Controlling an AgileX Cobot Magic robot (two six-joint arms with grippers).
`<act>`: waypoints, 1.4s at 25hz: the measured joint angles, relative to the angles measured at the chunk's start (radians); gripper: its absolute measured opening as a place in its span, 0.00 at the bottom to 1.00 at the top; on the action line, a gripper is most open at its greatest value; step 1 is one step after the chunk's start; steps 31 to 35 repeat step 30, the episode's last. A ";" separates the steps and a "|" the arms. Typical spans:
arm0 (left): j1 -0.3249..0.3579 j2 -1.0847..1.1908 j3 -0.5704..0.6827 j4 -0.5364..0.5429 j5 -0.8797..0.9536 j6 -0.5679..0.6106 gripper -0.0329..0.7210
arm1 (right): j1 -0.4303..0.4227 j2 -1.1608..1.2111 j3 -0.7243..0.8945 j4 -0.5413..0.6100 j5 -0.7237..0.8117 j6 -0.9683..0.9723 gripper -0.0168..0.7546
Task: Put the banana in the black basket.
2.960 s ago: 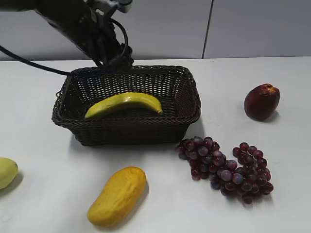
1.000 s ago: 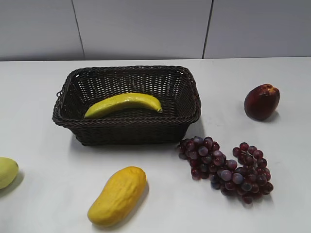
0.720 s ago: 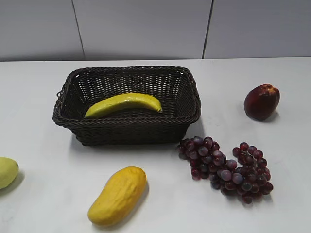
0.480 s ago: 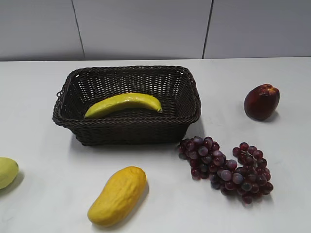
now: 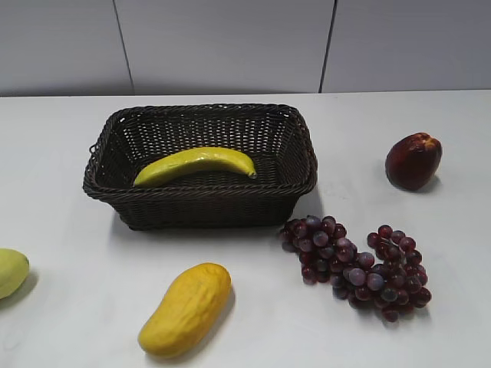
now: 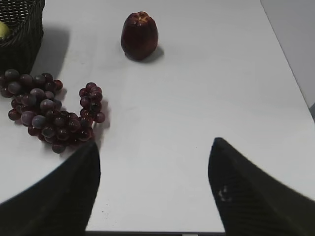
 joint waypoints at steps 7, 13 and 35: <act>0.000 0.000 0.000 0.000 -0.006 0.000 0.83 | 0.000 0.000 0.000 0.000 0.000 0.000 0.74; 0.000 -0.017 0.000 0.001 -0.007 0.000 0.83 | 0.000 0.000 0.000 0.000 0.000 0.000 0.74; 0.093 -0.259 0.001 0.001 -0.010 0.000 0.83 | 0.000 0.000 0.000 0.000 0.000 0.000 0.74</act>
